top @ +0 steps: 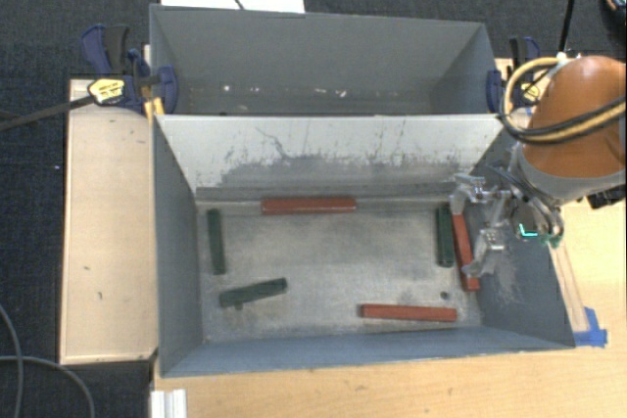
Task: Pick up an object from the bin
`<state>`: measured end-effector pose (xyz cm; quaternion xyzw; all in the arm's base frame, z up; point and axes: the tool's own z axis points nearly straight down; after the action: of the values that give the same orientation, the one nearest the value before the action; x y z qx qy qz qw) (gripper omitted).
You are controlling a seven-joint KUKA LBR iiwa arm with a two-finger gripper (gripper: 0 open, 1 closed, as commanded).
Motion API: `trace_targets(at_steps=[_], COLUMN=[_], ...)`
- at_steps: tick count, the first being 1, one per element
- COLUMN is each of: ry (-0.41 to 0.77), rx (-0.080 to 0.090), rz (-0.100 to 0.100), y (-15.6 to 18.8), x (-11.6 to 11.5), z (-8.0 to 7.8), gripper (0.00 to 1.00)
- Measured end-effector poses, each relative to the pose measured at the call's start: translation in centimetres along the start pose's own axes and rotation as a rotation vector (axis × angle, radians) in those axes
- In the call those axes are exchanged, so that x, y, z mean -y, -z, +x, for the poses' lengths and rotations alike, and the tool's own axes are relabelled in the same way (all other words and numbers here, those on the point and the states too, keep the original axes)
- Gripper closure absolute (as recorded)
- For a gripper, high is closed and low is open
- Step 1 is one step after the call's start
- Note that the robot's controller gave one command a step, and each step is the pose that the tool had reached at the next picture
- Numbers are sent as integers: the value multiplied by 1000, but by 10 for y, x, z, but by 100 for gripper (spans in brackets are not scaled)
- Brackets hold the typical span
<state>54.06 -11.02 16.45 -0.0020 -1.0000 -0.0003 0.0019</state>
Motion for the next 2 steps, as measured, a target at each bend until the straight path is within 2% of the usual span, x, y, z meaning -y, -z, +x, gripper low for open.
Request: trace_targets(at_steps=[1,2], ry=[379,820], rx=[14,9], rz=[4,1], y=[-93,-76], x=[16,-104], z=[57,8], gripper=[0,0])
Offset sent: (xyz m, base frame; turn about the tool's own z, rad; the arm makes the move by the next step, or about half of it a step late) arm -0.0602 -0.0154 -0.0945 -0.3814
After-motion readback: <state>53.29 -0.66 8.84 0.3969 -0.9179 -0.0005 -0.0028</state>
